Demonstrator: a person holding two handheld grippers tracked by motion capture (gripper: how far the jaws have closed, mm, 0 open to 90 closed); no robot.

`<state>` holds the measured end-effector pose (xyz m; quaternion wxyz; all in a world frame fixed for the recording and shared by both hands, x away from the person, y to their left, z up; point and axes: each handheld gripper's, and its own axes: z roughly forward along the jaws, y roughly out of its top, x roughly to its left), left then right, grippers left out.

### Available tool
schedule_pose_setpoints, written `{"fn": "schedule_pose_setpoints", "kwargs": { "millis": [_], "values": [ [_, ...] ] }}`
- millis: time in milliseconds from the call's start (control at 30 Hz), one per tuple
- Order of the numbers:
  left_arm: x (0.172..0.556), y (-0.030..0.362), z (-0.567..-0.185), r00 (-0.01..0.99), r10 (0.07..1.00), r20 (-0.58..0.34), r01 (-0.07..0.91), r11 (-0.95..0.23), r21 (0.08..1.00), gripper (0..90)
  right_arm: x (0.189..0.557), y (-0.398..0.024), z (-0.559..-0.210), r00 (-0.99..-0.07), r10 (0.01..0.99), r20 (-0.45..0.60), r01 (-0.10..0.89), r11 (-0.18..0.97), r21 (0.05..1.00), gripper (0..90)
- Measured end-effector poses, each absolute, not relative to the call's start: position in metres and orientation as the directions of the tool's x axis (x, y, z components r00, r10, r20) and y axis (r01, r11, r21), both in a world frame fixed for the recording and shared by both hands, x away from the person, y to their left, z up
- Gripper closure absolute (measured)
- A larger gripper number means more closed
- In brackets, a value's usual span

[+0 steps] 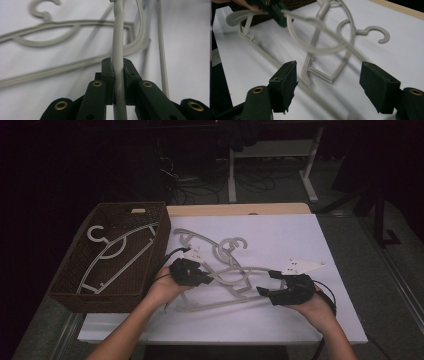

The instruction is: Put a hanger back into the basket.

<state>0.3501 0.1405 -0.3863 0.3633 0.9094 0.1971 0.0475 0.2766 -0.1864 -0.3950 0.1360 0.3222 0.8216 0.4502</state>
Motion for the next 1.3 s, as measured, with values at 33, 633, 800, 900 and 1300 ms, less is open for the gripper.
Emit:
{"fn": "schedule_pose_setpoints", "kwargs": {
  "millis": [33,633,800,900,1300],
  "values": [
    [0.352,0.142,-0.38,0.909,0.413,-0.055,0.335,-0.645,0.687,82.6,0.277,-0.187,-0.396,-0.756,0.651,0.069,0.408,0.387,0.827,28.4],
    [0.383,0.212,-0.272,0.802,0.597,-0.007,0.373,-0.491,0.787,82.5,0.286,-0.196,-0.427,-0.711,0.691,0.127,0.488,0.355,0.797,2.4],
    [0.387,0.25,-0.259,0.778,0.628,-0.017,0.388,-0.459,0.799,82.5,0.288,-0.192,-0.439,-0.711,0.695,0.11,0.503,0.394,0.769,0.0],
    [0.387,0.275,-0.255,0.752,0.658,-0.02,0.402,-0.436,0.805,82.5,0.288,-0.19,-0.443,-0.711,0.695,0.11,0.508,0.399,0.763,0.0],
    [0.379,0.375,-0.259,0.618,0.786,0.004,0.464,-0.369,0.805,82.4,0.29,-0.191,-0.446,-0.697,0.711,0.098,0.513,0.398,0.76,0.0]
  ]
}}
